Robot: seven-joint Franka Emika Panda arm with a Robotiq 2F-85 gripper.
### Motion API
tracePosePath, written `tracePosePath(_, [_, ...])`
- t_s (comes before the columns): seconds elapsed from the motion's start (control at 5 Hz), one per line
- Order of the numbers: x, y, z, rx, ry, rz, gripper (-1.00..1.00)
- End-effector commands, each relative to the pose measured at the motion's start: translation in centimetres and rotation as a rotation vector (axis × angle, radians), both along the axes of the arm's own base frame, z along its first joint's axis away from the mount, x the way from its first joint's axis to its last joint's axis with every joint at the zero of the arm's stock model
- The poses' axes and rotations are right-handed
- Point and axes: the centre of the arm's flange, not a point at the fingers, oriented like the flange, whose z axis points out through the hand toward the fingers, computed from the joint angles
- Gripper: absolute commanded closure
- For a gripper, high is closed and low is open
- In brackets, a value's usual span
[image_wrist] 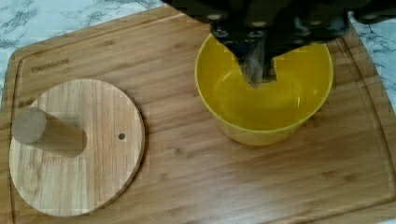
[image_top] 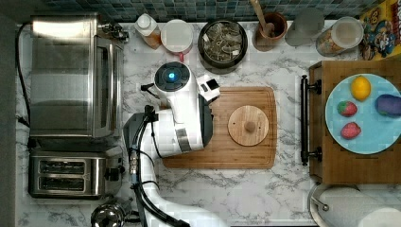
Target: Put the tea in the cup.
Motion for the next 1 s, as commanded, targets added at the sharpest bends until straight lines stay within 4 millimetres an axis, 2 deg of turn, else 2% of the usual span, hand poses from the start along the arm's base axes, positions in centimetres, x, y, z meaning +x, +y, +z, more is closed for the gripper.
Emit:
tracePosePath(0.2, [0.35,1.66,3.05,0.032,-0.076,0.009,-1.0])
tracePosePath(1.0, [0.35,1.66,3.04,0.032,-0.076,0.009,-1.0])
